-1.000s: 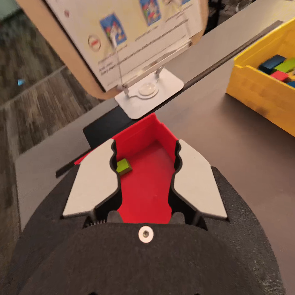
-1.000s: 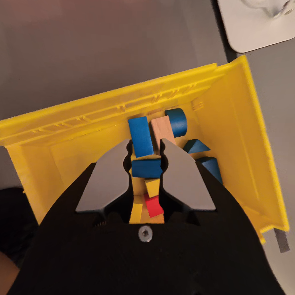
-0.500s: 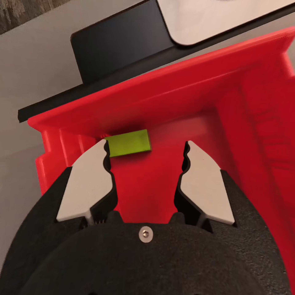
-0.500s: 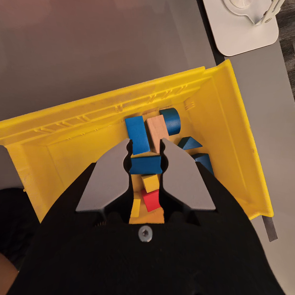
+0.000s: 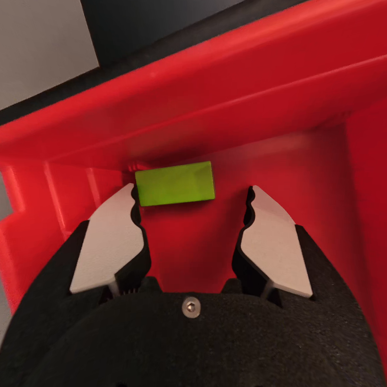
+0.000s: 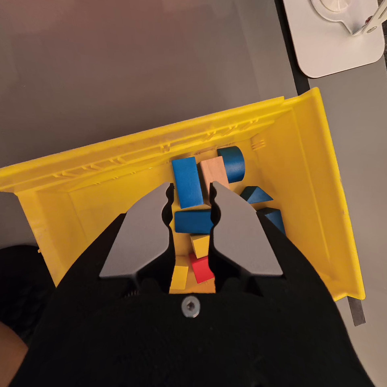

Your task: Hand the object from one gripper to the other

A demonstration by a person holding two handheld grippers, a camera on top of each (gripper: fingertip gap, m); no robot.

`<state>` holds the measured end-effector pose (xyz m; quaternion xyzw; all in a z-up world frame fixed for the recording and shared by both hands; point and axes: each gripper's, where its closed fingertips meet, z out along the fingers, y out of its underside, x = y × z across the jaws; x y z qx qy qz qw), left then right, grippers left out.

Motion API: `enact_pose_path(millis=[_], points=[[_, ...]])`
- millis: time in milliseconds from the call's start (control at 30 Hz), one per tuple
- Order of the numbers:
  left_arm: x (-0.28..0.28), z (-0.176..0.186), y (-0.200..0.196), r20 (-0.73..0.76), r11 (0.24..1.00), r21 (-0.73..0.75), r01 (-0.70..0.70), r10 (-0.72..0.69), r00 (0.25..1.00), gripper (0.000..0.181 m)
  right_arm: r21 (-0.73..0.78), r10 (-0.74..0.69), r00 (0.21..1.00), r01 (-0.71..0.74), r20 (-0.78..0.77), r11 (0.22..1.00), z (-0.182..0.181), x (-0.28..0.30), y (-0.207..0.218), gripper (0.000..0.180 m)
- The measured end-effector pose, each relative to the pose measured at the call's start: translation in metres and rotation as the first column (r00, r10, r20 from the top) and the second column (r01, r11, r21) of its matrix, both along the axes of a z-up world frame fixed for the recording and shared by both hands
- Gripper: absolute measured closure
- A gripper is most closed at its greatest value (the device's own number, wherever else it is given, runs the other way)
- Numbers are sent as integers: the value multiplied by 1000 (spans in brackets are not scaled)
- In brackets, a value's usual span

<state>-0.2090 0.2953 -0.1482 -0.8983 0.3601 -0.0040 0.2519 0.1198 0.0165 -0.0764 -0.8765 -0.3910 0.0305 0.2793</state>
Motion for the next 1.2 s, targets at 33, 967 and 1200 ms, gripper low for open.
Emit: enact_pose_path(millis=[33, 967, 1200], points=[[0, 1, 0, -1, 1000, 4, 2, -2, 1000, 85, -1, -1, 1000, 1, -1, 1000, 0, 0, 0, 146], [13, 22, -21, 107, 993, -79, 91, -82, 991, 108, 32, -9, 1000, 10, -17, 999, 9, -4, 4, 147], [48, 100, -50, 227, 956, 124, 265, -288, 931, 108, 118, -47, 951, 87, -305, 989, 62, -44, 26, 147]])
